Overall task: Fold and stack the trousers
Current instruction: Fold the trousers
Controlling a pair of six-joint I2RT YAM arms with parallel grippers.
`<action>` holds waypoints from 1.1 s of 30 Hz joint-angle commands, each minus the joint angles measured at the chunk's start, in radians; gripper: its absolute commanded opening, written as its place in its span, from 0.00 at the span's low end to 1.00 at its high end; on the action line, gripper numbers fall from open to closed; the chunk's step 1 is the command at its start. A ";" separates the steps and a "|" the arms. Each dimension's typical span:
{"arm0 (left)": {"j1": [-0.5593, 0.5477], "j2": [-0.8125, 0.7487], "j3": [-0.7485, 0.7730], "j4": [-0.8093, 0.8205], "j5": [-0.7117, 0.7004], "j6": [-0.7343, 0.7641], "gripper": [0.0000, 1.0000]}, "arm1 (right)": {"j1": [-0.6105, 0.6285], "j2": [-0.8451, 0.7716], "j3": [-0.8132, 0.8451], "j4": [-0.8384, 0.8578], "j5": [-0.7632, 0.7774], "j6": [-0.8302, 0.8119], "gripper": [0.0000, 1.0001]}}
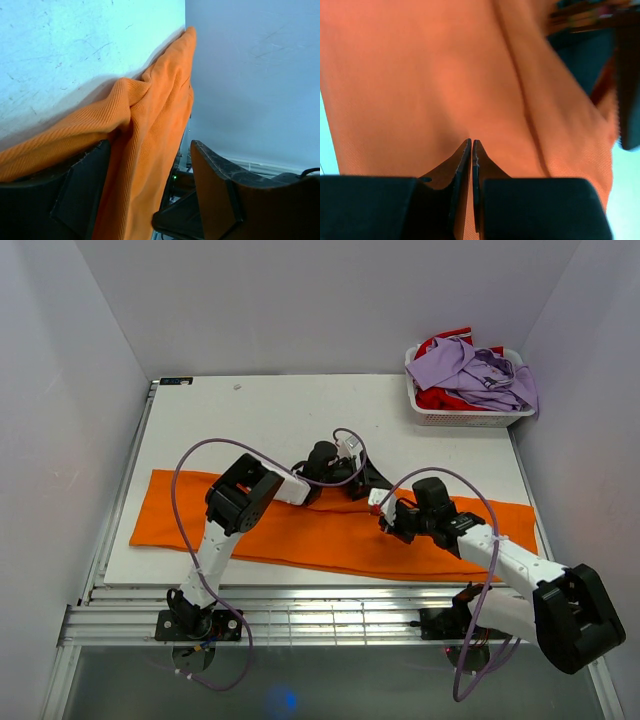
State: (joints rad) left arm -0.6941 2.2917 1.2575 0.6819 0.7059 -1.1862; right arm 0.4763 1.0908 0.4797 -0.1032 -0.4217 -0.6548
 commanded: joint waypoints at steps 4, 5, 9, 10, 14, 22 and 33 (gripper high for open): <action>-0.010 0.035 0.026 -0.007 0.038 0.005 0.77 | 0.088 0.086 -0.059 0.034 0.156 -0.187 0.09; -0.010 0.038 0.032 -0.007 0.043 0.005 0.77 | 0.091 0.098 -0.072 0.045 0.168 -0.206 0.09; -0.010 0.072 0.060 0.019 0.079 -0.027 0.77 | 0.142 0.153 -0.107 0.042 0.218 -0.298 0.09; -0.013 0.086 0.071 0.019 0.084 -0.030 0.77 | 0.160 0.159 -0.112 0.031 0.218 -0.330 0.09; -0.022 0.109 0.114 -0.019 0.067 -0.027 0.77 | 0.191 0.192 -0.093 -0.018 0.207 -0.365 0.09; -0.042 0.176 0.221 -0.081 0.053 -0.021 0.78 | 0.217 0.224 -0.073 -0.076 0.158 -0.399 0.08; 0.041 0.284 0.333 0.499 0.081 -0.314 0.64 | 0.231 0.182 -0.108 -0.133 0.141 -0.411 0.08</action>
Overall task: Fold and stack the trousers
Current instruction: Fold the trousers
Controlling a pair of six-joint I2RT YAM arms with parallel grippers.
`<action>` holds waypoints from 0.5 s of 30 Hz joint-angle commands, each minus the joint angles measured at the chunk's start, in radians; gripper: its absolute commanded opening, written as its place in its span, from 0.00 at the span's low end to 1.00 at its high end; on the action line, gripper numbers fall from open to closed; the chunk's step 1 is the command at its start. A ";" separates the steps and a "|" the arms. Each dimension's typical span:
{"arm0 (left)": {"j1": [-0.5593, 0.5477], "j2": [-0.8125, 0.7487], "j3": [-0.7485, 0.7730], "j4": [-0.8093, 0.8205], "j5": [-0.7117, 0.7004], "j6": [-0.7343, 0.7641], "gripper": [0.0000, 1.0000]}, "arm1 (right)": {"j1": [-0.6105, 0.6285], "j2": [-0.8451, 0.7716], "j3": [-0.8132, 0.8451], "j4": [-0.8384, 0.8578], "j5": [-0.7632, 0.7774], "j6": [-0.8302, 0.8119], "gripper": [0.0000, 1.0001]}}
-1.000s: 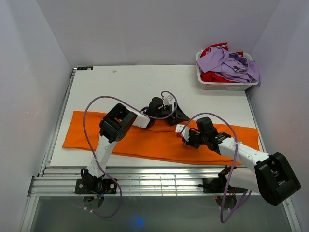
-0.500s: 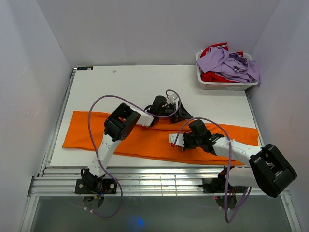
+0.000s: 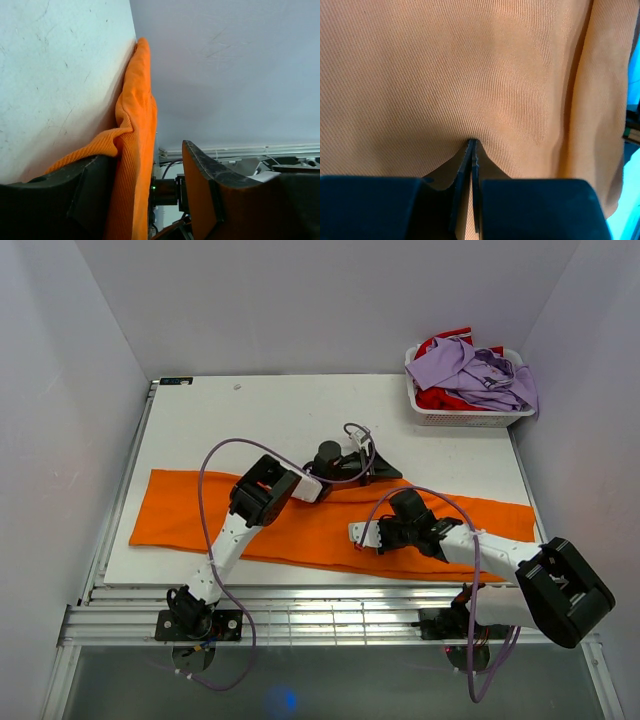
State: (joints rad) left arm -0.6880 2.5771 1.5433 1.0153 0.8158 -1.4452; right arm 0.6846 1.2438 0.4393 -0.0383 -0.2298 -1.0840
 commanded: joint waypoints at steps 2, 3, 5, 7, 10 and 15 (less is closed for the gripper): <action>0.056 -0.011 0.057 0.206 -0.027 -0.060 0.63 | 0.023 0.017 -0.076 -0.206 -0.054 0.021 0.08; 0.062 -0.015 0.057 0.210 -0.029 -0.064 0.61 | 0.024 0.013 -0.079 -0.207 -0.054 0.019 0.08; 0.090 -0.026 0.058 0.238 -0.043 -0.067 0.60 | 0.026 0.008 -0.082 -0.216 -0.055 0.019 0.08; 0.107 -0.035 0.060 0.241 -0.052 -0.063 0.60 | 0.026 0.006 -0.082 -0.219 -0.054 0.018 0.08; 0.143 -0.044 0.075 0.233 -0.056 -0.038 0.65 | 0.027 0.005 -0.077 -0.229 -0.049 0.015 0.08; 0.234 -0.074 0.089 0.152 -0.021 0.046 0.73 | 0.027 0.002 -0.051 -0.236 -0.048 0.022 0.10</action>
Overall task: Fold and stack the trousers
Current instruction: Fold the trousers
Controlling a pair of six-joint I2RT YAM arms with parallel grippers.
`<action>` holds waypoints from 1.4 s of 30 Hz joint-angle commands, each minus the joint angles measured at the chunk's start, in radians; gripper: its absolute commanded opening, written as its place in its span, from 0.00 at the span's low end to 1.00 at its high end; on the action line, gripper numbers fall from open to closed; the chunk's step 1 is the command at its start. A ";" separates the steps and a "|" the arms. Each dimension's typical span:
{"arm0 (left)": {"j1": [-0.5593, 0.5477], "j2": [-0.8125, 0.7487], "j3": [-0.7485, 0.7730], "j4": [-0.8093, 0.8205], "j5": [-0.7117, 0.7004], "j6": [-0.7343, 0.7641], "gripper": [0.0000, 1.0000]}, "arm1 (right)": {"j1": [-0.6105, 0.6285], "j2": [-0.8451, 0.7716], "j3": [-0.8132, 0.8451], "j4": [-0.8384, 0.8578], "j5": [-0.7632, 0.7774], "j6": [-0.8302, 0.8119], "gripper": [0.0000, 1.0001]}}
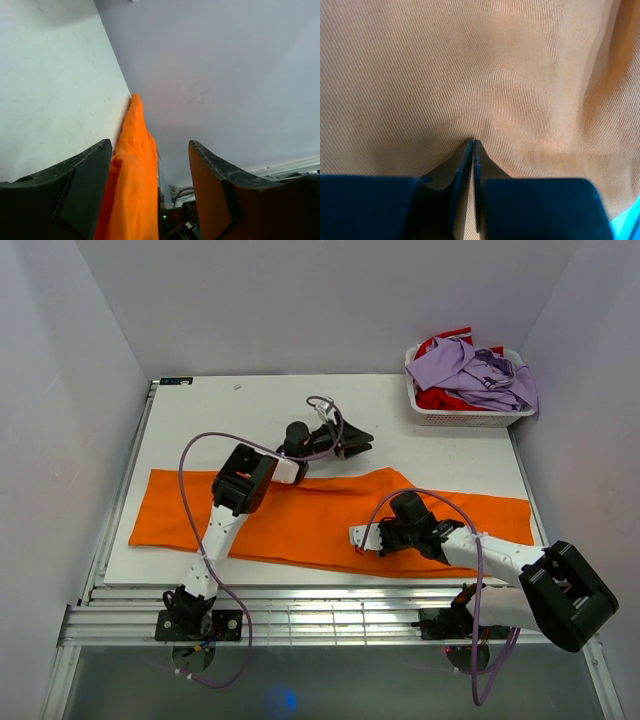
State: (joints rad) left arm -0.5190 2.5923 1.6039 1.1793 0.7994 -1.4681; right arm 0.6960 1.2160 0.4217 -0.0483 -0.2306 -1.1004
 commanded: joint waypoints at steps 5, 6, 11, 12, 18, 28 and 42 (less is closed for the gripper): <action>0.171 -0.216 -0.022 -0.269 0.070 0.379 0.77 | 0.016 0.005 0.061 -0.209 -0.010 0.138 0.40; 0.212 -0.251 -0.031 -0.349 0.083 0.446 0.78 | 0.014 -0.001 0.089 -0.212 0.000 0.169 0.48; 0.336 -0.542 -0.058 -0.982 -0.014 0.958 0.81 | -0.013 -0.039 0.314 -0.306 0.027 0.370 0.81; 0.365 -0.581 -0.049 -1.085 -0.066 1.129 0.86 | -0.047 -0.039 0.343 -0.330 0.013 0.391 0.80; 0.479 -0.800 -0.084 -1.671 -0.220 1.442 0.87 | -0.185 0.095 0.463 -0.484 -0.110 0.514 0.66; 0.672 -0.919 -0.411 -2.017 -0.290 1.747 0.83 | -0.214 0.441 0.519 -0.420 -0.098 0.660 0.63; 0.830 -0.600 -0.222 -1.955 -0.417 1.713 0.81 | -0.268 0.619 0.891 -0.543 -0.050 0.652 0.70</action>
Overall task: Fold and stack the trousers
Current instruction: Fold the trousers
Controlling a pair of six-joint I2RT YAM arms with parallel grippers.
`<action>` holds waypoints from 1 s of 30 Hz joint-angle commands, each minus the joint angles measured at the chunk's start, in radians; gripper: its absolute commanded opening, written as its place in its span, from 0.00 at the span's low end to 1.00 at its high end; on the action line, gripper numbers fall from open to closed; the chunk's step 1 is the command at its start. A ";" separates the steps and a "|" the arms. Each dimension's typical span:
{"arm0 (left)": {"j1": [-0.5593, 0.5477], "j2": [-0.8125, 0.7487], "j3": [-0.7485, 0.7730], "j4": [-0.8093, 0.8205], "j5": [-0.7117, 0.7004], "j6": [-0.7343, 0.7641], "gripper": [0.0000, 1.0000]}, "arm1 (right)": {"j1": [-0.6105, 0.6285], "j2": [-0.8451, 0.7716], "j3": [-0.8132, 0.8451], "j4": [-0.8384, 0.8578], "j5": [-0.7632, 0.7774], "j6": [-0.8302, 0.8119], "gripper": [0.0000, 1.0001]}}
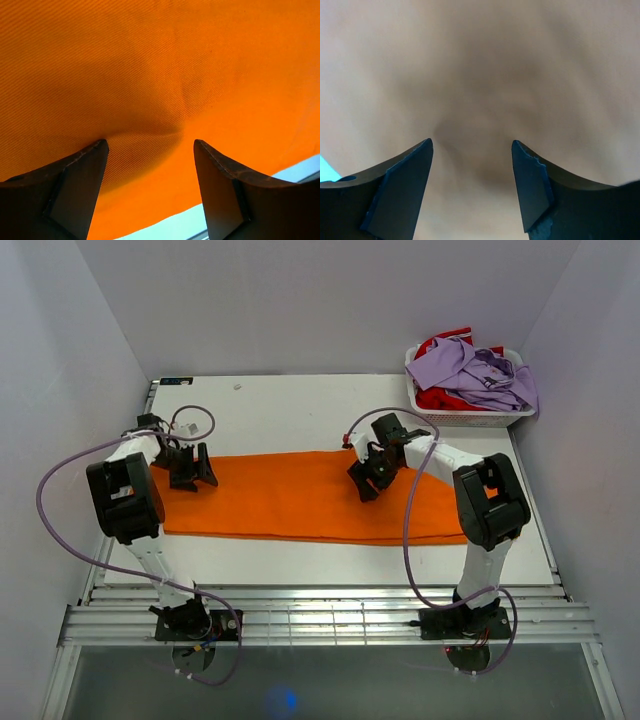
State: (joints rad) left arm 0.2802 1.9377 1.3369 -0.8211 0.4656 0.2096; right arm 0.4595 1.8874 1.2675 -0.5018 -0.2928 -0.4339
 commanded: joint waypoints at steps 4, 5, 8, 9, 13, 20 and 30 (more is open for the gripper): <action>0.031 0.037 0.116 -0.010 0.008 0.134 0.83 | -0.139 -0.201 0.003 -0.225 -0.052 -0.074 0.69; 0.031 0.030 0.136 -0.029 0.043 0.158 0.84 | -0.203 -0.259 -0.005 -0.262 -0.069 -0.110 0.66; -0.004 0.006 0.221 -0.147 0.175 0.282 0.84 | -0.360 -0.364 -0.037 -0.407 -0.080 -0.338 0.56; -0.050 -0.011 0.226 -0.159 0.183 0.306 0.83 | -0.401 -0.388 -0.065 -0.435 -0.072 -0.414 0.54; -0.191 -0.133 0.165 -0.135 0.214 0.367 0.82 | -0.594 -0.523 -0.190 -0.462 -0.003 -0.853 0.42; -0.297 -0.096 0.142 -0.145 0.266 0.269 0.79 | -0.769 -0.570 -0.316 -0.397 0.026 -1.172 0.38; -0.296 -0.062 0.084 -0.131 0.263 0.232 0.80 | -0.771 -0.539 -0.453 -0.233 0.107 -1.258 0.38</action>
State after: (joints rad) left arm -0.0097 1.8706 1.4250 -0.9581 0.6930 0.4564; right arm -0.3077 1.3422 0.8455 -0.7940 -0.2096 -1.6272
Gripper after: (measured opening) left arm 0.796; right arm 0.382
